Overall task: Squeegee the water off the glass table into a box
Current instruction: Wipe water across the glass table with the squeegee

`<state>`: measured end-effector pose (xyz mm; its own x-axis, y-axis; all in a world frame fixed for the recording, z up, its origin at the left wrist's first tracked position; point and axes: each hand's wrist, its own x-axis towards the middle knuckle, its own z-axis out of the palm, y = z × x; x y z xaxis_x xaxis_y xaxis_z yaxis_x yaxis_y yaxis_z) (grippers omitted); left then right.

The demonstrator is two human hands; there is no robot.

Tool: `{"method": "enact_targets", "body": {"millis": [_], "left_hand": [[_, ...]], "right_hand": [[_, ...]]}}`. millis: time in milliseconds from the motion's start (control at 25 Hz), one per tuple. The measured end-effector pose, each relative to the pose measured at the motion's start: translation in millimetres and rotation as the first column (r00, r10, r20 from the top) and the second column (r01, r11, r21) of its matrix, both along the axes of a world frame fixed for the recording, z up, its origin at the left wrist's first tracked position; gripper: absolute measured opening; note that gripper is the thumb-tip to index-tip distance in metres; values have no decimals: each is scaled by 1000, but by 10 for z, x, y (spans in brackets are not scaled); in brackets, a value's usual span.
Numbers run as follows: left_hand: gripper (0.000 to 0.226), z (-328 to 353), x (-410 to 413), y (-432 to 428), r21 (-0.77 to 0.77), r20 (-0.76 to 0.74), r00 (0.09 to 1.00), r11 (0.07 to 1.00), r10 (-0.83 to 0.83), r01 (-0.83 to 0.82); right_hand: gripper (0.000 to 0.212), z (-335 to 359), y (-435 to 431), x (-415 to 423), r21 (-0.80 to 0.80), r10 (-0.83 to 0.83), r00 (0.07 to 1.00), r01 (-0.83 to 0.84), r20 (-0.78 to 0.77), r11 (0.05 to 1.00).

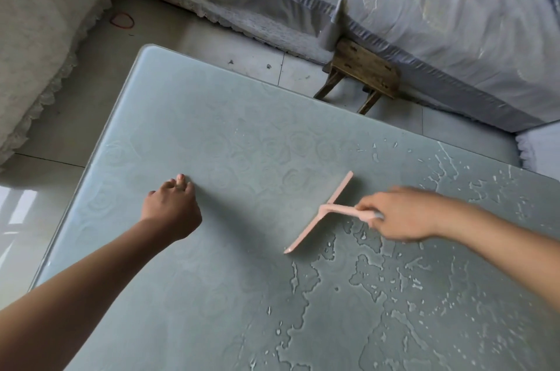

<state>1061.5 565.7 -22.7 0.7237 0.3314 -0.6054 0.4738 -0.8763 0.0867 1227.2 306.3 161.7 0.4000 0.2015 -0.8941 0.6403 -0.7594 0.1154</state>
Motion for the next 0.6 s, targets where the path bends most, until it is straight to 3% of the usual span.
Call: {"method": "enact_targets", "body": {"millis": [160,280,400,600], "left_hand": [[56,11,32,-33,10,-34,999,1000,-17,17],[59,21,-22,-89,-9,-34,999,1000,23,-23],[60,13,-110,-155,-2,7,999,999,41,-41],[64,25,-218,-356,11,44,999,1000,-20,20]], "right_hand": [[30,-61,531,433,191,52,992,-73,115,979],[36,-178,755,596,208,-41,993,16,113,978],[33,-203,483,506,219,-150,988,136,47,966],[27,-161,-365,19,185,-197,980,195,-10,963]]}}
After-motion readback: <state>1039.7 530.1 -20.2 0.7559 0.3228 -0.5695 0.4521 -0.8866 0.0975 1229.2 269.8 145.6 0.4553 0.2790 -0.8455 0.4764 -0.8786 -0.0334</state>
